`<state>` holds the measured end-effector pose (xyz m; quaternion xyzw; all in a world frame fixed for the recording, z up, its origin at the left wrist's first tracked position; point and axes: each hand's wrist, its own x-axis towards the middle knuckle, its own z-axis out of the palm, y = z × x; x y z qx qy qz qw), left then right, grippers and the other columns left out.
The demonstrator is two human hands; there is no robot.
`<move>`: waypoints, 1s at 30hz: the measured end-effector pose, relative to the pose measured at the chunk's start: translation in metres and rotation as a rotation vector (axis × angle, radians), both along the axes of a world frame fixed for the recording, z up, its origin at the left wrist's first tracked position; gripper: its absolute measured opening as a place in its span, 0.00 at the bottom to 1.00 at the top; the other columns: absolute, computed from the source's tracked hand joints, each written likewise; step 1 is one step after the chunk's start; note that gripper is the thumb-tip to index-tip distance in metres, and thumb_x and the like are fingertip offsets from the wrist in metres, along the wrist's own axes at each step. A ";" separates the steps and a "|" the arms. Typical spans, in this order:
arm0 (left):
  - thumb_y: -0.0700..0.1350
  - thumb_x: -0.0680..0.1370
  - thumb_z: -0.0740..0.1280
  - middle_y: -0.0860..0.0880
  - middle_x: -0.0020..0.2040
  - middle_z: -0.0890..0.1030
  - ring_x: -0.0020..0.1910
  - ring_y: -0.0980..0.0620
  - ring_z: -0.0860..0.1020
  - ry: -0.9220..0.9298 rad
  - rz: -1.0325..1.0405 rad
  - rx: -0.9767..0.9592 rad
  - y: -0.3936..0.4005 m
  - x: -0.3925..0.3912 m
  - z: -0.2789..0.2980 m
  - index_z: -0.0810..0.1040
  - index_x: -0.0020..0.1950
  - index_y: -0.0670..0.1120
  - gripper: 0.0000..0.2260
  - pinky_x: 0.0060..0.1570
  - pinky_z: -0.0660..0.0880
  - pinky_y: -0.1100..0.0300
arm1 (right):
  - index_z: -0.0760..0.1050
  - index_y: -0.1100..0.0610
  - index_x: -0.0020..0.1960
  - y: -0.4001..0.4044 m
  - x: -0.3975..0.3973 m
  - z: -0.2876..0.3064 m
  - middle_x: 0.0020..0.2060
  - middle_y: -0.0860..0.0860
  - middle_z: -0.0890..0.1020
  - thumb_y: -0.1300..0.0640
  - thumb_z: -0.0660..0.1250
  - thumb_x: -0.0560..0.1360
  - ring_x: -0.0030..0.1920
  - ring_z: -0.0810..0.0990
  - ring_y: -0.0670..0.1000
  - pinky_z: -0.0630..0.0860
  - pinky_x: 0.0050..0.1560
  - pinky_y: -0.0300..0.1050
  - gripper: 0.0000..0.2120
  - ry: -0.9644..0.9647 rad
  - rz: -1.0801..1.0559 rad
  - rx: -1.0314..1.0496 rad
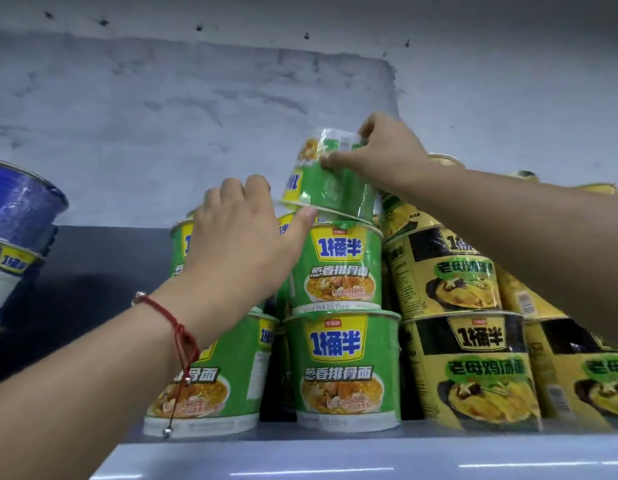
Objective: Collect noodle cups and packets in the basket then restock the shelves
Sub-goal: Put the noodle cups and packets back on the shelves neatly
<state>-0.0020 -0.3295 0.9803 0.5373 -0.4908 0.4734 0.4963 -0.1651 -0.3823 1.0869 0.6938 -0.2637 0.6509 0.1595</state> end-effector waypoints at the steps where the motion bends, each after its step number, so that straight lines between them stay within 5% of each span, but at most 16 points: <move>1: 0.68 0.77 0.54 0.43 0.65 0.71 0.64 0.42 0.67 0.005 -0.037 -0.016 0.002 -0.004 0.002 0.66 0.68 0.46 0.30 0.60 0.65 0.48 | 0.70 0.55 0.54 0.002 -0.005 -0.001 0.41 0.46 0.74 0.38 0.77 0.65 0.46 0.76 0.50 0.75 0.48 0.50 0.29 -0.082 0.076 -0.026; 4: 0.69 0.74 0.59 0.44 0.72 0.66 0.71 0.44 0.64 -0.020 -0.192 0.069 0.001 -0.014 0.014 0.59 0.75 0.47 0.37 0.65 0.63 0.49 | 0.72 0.57 0.54 0.020 -0.013 -0.006 0.46 0.50 0.79 0.38 0.78 0.63 0.49 0.80 0.52 0.81 0.51 0.55 0.31 -0.276 0.417 0.029; 8: 0.67 0.67 0.72 0.52 0.80 0.41 0.79 0.46 0.49 -0.187 -0.401 0.130 -0.003 -0.016 0.032 0.39 0.77 0.63 0.51 0.75 0.56 0.46 | 0.76 0.53 0.53 0.041 -0.018 -0.010 0.50 0.54 0.81 0.39 0.70 0.73 0.46 0.83 0.54 0.84 0.41 0.54 0.19 -0.398 0.859 0.407; 10: 0.59 0.66 0.77 0.55 0.79 0.39 0.78 0.49 0.54 -0.271 -0.469 0.098 0.005 -0.012 0.044 0.41 0.76 0.68 0.52 0.72 0.61 0.50 | 0.76 0.54 0.54 0.044 -0.024 -0.012 0.50 0.54 0.81 0.35 0.65 0.75 0.46 0.84 0.56 0.84 0.36 0.53 0.22 -0.407 0.918 0.586; 13: 0.50 0.68 0.79 0.51 0.77 0.60 0.70 0.54 0.68 -0.364 -0.682 0.000 0.016 -0.003 0.065 0.58 0.77 0.59 0.43 0.69 0.68 0.55 | 0.74 0.60 0.56 0.041 -0.027 -0.015 0.52 0.58 0.81 0.31 0.61 0.75 0.41 0.86 0.62 0.82 0.28 0.46 0.31 -0.347 0.853 0.769; 15: 0.51 0.67 0.78 0.54 0.66 0.74 0.59 0.57 0.77 -0.315 -0.827 0.001 0.016 0.001 0.075 0.65 0.74 0.53 0.38 0.63 0.74 0.57 | 0.75 0.62 0.52 0.038 -0.026 -0.019 0.45 0.59 0.84 0.30 0.55 0.76 0.35 0.86 0.61 0.76 0.21 0.37 0.34 -0.284 0.763 0.836; 20: 0.62 0.69 0.73 0.55 0.46 0.80 0.42 0.57 0.78 -0.095 -0.738 0.144 0.012 0.001 0.095 0.75 0.59 0.54 0.22 0.37 0.72 0.61 | 0.75 0.61 0.58 0.027 -0.024 -0.025 0.41 0.55 0.79 0.31 0.48 0.78 0.27 0.79 0.51 0.68 0.16 0.33 0.35 -0.193 0.467 0.767; 24: 0.67 0.70 0.69 0.51 0.39 0.80 0.34 0.52 0.77 0.035 -0.521 0.188 0.009 -0.009 0.112 0.74 0.46 0.52 0.20 0.32 0.73 0.60 | 0.69 0.58 0.69 0.021 -0.014 -0.037 0.55 0.59 0.77 0.27 0.49 0.75 0.43 0.80 0.56 0.82 0.41 0.47 0.40 -0.059 0.117 0.498; 28: 0.76 0.67 0.63 0.50 0.40 0.77 0.37 0.50 0.76 -0.093 0.011 0.138 -0.004 -0.017 0.119 0.72 0.48 0.50 0.30 0.34 0.67 0.58 | 0.59 0.60 0.77 0.015 -0.001 -0.062 0.71 0.59 0.70 0.27 0.56 0.73 0.61 0.76 0.58 0.73 0.54 0.47 0.45 0.188 -0.089 0.415; 30: 0.77 0.67 0.62 0.49 0.42 0.76 0.41 0.46 0.75 -0.167 0.108 0.108 -0.015 -0.019 0.116 0.71 0.49 0.49 0.32 0.37 0.67 0.56 | 0.57 0.58 0.77 0.008 0.004 -0.072 0.72 0.57 0.68 0.27 0.60 0.72 0.66 0.73 0.59 0.73 0.59 0.50 0.46 0.208 -0.181 0.330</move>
